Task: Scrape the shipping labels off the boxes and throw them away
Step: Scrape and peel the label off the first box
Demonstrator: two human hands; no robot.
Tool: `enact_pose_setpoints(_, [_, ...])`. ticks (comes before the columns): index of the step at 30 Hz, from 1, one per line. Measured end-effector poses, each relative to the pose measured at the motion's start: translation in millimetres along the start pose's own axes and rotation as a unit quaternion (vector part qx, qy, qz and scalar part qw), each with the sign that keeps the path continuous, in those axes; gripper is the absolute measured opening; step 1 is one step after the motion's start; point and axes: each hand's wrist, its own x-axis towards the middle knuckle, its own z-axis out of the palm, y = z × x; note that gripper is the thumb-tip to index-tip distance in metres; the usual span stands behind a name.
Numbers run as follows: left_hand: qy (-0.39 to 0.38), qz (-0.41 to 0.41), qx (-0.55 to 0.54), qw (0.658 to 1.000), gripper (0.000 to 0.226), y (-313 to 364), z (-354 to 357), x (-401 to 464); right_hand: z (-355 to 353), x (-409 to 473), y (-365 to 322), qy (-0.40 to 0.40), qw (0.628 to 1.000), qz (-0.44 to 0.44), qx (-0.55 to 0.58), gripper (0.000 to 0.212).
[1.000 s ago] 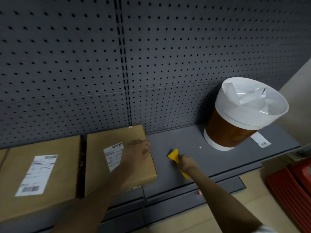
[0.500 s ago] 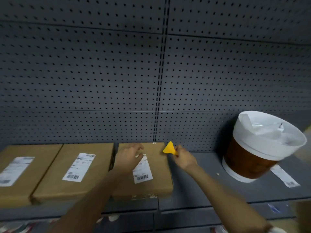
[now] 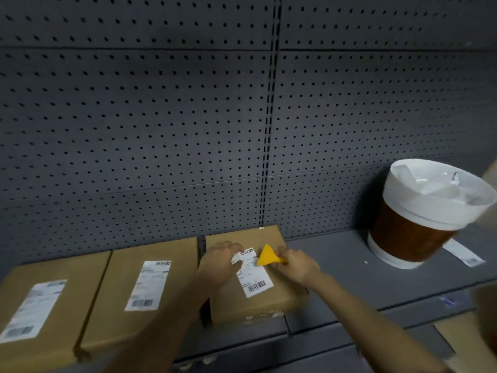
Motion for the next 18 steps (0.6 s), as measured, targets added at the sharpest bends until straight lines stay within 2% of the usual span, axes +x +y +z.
enact_pose_setpoints(9, [-0.09, 0.136, -0.002, 0.987, 0.035, -35, 8, 27, 38, -36, -43, 0.021, 0.989, 0.145, 0.016, 0.036])
enact_pose_setpoints(14, [-0.175, 0.186, -0.002, 0.967, 0.042, -40, 20, 21, 58, -66, -66, 0.023, 0.975, 0.218, 0.03, 0.037])
enact_pose_setpoints(18, [-0.198, 0.195, -0.027, 0.96, 0.047, -43, 31, 18, 76, -73, -85, 0.025, 0.964, 0.263, 0.017, 0.033])
